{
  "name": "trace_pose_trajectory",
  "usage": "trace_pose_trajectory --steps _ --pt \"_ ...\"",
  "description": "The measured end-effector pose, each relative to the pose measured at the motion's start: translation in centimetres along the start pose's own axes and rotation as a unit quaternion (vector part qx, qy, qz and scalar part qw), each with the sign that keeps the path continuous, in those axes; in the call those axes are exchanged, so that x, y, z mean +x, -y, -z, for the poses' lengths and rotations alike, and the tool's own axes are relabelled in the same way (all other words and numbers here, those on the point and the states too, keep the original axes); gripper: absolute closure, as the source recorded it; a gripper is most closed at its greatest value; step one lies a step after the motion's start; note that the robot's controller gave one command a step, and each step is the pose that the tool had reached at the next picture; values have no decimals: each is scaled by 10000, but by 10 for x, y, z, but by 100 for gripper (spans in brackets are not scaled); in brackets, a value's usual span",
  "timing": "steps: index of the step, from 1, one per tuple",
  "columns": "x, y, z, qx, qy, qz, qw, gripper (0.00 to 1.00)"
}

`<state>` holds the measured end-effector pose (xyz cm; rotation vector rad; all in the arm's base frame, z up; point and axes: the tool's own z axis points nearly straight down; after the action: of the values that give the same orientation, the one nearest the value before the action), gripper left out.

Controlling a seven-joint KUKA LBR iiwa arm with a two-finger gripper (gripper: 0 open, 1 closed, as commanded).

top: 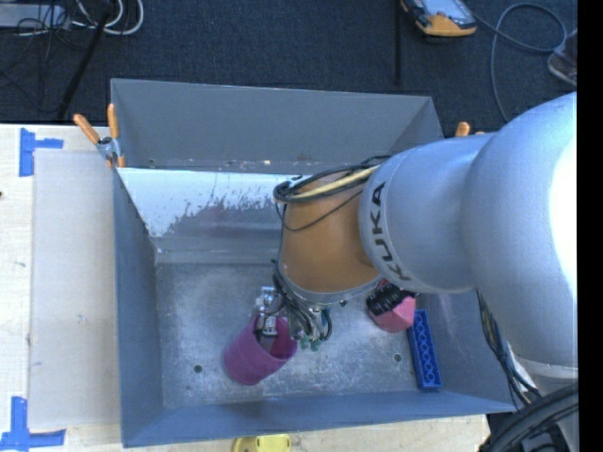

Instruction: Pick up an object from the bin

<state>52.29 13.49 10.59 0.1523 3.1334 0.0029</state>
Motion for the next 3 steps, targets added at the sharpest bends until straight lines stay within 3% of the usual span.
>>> trace_pose_trajectory --steps 1,2,3 --pt "0 -8 -8 31 -50 -52 10000 100" --pt "-31 -28 12 3 -9 -8 10000 100" --pt "-48 18 -18 -11 -20 -68 10000 100"
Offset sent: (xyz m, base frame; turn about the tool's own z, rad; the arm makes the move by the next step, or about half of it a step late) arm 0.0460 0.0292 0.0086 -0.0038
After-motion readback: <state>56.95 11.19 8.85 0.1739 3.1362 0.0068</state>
